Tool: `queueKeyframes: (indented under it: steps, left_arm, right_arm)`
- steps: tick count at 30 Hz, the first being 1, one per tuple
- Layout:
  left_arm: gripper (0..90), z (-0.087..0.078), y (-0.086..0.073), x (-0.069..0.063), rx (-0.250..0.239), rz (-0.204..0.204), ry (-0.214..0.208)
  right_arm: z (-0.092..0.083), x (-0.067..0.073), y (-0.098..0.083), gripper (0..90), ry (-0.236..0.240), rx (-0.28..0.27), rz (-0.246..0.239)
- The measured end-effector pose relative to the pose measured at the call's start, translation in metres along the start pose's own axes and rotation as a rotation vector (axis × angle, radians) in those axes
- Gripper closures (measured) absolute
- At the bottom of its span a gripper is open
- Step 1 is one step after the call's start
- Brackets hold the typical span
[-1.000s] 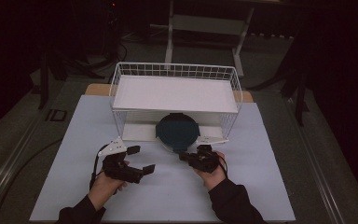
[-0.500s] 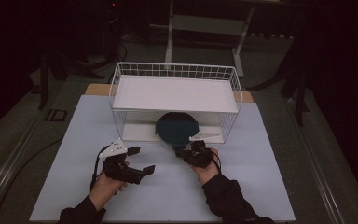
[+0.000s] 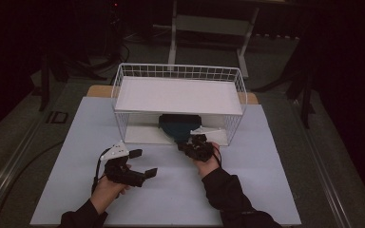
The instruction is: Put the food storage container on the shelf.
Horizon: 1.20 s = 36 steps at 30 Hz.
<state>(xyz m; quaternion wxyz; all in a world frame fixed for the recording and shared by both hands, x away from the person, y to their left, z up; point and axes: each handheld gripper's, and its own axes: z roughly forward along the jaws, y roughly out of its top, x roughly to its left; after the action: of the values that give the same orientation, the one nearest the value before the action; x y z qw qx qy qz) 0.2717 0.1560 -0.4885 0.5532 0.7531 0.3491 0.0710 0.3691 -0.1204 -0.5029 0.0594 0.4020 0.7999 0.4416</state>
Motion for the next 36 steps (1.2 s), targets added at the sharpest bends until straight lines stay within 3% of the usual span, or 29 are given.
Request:
queueKeyframes:
  steps: [9,11,18,21,26,28,31,32,36]
  left_arm:
    - [1.0,0.000,0.000,0.000,0.002,0.003,0.002]
    - [1.0,0.000,0.000,0.000,0.001,0.004,0.002]
    - [1.0,0.000,0.000,-0.001,0.001,0.009,0.002]
    - [1.0,0.000,0.000,-0.002,0.000,0.013,0.002]
    - [1.0,-0.001,0.001,-0.004,-0.004,0.023,0.003]
    - [1.0,-0.001,0.001,-0.004,-0.003,0.028,0.003]
    - [1.0,-0.001,0.001,-0.004,-0.004,0.022,-0.001]
    - [1.0,-0.001,0.001,-0.004,-0.004,0.023,-0.001]
    - [1.0,-0.001,0.001,-0.005,-0.004,0.026,-0.004]
  right_arm:
    - [0.005,-0.010,0.007,90.0,-0.011,-0.021,0.036]
    - [0.006,-0.013,0.008,90.0,0.006,-0.019,0.050]
    - [0.008,-0.009,0.007,89.5,0.008,-0.024,0.044]
    - [0.004,-0.002,0.005,77.9,0.027,-0.024,0.015]
    - [-0.006,0.008,-0.001,42.8,0.035,-0.045,-0.031]
    - [-0.010,0.009,-0.004,30.8,0.060,-0.064,-0.048]
    - [-0.018,0.010,-0.007,22.3,0.100,-0.079,-0.048]
    - [-0.020,0.011,-0.008,20.3,0.094,-0.081,-0.061]
    - [-0.030,0.011,-0.014,20.4,0.097,-0.095,-0.068]
